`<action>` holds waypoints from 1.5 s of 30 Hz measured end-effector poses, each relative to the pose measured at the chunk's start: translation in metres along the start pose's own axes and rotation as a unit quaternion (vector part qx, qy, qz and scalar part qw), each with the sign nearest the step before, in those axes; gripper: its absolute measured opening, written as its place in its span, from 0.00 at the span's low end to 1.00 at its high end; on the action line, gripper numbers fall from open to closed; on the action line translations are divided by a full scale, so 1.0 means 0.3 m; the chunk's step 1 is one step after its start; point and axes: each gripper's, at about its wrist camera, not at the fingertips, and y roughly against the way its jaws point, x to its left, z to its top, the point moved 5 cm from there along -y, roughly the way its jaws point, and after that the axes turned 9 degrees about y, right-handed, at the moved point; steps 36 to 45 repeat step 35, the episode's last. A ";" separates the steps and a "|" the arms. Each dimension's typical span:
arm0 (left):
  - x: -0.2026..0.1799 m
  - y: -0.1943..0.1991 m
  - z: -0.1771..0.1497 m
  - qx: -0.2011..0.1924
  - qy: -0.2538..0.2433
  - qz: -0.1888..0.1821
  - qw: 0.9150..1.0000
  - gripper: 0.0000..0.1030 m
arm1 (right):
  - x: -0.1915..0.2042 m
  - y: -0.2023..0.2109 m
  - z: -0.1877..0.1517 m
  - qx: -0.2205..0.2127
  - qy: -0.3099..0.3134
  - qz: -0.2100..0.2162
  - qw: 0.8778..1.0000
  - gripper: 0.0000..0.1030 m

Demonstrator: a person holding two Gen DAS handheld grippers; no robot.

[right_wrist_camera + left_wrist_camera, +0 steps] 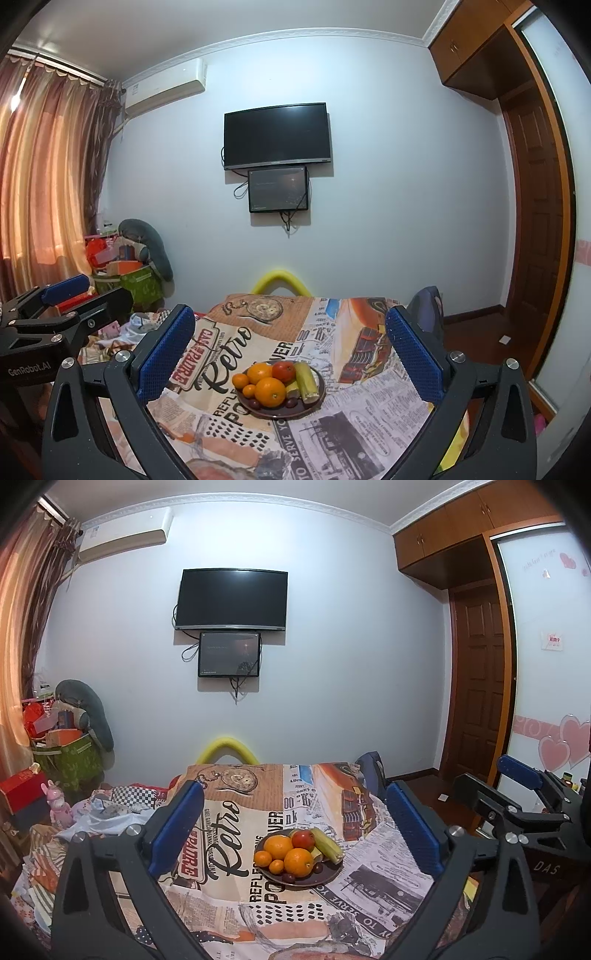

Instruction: Organize fruits

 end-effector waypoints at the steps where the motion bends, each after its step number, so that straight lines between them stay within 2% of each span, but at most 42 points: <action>1: 0.001 0.000 0.000 0.000 0.001 -0.001 1.000 0.98 | 0.001 0.001 0.000 0.000 0.000 0.000 1.000 1.00; 45: -0.006 0.000 0.010 0.006 0.002 -0.013 1.000 0.99 | 0.004 0.006 0.023 -0.006 -0.005 0.005 1.000 1.00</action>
